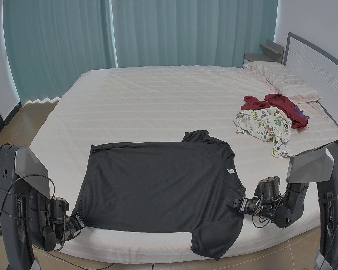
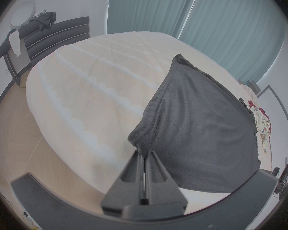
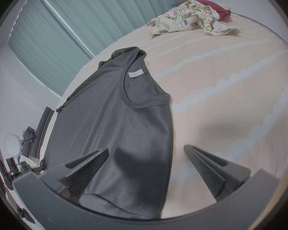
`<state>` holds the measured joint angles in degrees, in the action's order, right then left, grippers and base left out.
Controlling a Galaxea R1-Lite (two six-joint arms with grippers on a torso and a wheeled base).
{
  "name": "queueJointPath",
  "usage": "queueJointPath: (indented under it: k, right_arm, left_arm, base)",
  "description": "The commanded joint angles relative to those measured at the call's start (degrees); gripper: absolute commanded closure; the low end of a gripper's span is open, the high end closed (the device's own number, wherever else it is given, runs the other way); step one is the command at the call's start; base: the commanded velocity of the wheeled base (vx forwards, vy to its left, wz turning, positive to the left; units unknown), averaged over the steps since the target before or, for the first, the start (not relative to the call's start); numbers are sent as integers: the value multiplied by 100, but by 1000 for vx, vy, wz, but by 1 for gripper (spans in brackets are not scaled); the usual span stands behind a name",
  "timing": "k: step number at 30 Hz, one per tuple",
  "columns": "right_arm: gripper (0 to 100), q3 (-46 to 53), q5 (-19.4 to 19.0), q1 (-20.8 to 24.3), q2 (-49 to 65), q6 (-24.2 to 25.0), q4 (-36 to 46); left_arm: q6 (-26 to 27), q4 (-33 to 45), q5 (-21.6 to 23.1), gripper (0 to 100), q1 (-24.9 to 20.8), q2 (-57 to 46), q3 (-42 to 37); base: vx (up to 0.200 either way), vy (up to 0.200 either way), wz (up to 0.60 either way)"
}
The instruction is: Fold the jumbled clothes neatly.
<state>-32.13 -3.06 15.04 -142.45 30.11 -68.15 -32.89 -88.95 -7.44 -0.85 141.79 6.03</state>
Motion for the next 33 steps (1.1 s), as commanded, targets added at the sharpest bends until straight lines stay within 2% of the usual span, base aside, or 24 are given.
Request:
queueJointPath:
  k: [1,2,3,5,14,19,27,28,33]
  right_arm:
    - [0,-346,-2,16,-125,-58,108]
    - [0,-425,-2,25,-125,-58,223]
    - [100,-522,-2,25,-108,-58,407]
    - [100,-733,7,25,-117,-40,609]
    - [100,-1471,244,-142,-90,-93,522]
    - [100,-2016,183,-221,-196,-497,592]
    - [100,-2640,42,-195,-495,-814,952]
    - [0,-2684,42,-195,-512,-814,987]
    - [0,-2693,104,-221,-512,-831,1040]
  left_arm:
    - [-7,-87,5,100,24,42,-129]
    - [-7,-87,5,100,24,42,-120]
    - [-16,-87,5,100,24,51,-129]
    - [-7,-87,5,100,24,77,-129]
    - [-7,-87,5,100,24,86,-138]
    - [-16,-87,23,100,15,130,-138]
    - [-16,-87,32,100,-11,191,-129]
    - [-16,-87,32,100,-11,191,-129]
    - [-24,-87,32,100,-11,191,-129]
  base:
    - [0,0,0]
    - [0,0,0]
    - [0,0,0]
    - [0,0,0]
    - [0,0,0]
    - [0,0,0]
    - [0,0,0]
    - [0,0,0]
    - [0,0,0]
